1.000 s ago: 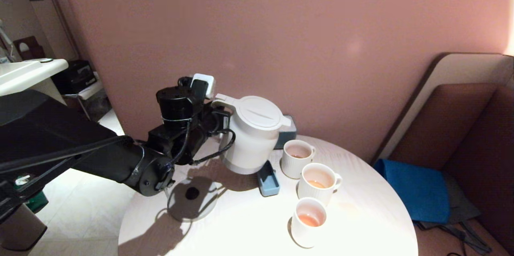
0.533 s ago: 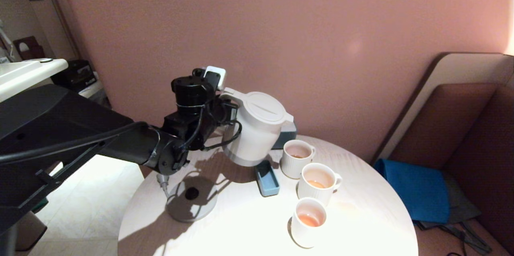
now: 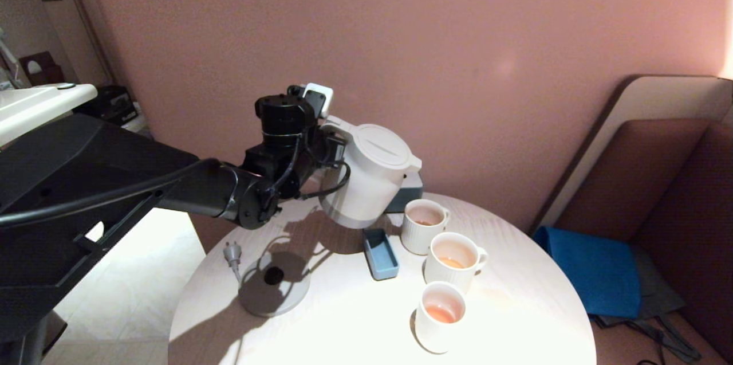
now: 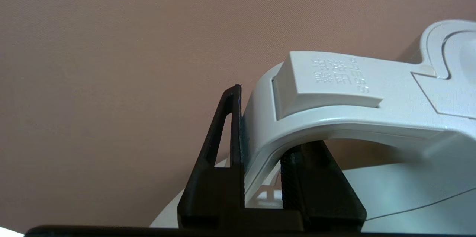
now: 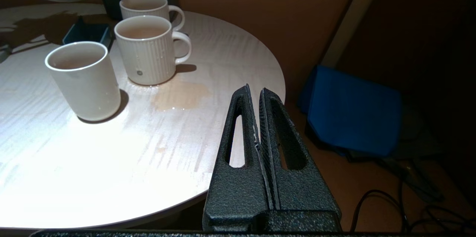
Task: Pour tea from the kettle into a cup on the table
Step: Pour water into the cup
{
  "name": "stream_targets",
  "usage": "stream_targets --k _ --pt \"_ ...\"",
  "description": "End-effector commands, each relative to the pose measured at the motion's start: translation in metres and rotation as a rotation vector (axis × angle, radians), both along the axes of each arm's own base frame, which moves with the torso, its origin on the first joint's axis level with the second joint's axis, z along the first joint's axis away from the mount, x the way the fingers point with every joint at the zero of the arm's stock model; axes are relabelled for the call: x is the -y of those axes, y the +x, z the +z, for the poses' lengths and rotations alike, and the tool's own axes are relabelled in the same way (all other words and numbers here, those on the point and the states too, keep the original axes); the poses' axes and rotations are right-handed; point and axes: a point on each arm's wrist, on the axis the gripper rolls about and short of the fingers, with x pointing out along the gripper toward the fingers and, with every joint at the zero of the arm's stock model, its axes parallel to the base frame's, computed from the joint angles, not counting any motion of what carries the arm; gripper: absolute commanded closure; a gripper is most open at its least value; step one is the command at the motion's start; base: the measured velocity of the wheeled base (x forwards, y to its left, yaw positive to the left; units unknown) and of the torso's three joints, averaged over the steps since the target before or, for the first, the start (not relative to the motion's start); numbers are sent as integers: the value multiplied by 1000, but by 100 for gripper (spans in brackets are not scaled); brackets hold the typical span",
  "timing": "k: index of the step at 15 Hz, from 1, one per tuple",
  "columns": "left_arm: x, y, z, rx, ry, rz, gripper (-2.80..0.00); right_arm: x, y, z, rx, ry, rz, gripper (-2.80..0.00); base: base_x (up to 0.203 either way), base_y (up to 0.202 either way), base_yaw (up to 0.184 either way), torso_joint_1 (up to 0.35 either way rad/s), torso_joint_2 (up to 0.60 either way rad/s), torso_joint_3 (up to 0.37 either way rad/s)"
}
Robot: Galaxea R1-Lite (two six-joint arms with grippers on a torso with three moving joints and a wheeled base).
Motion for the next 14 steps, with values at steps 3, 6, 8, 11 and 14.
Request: stream_targets --k 3,6,8,11,14 --pt "6 12 -1 29 39 3 0 0 0 0 -1 0 0 0 0 0 0 0 0 0" --pt "8 16 -3 15 58 3 0 0 0 0 -1 0 0 0 0 0 0 0 0 0" --pt "9 16 -3 10 72 0 0 0 0 0 -1 0 1 0 0 0 0 0 0 0" --pt "12 22 1 46 96 3 0 0 0 0 -1 0 0 0 0 0 0 0 0 0" --pt "19 25 7 69 116 7 0 0 0 0 -1 0 0 0 0 0 0 0 0 0"
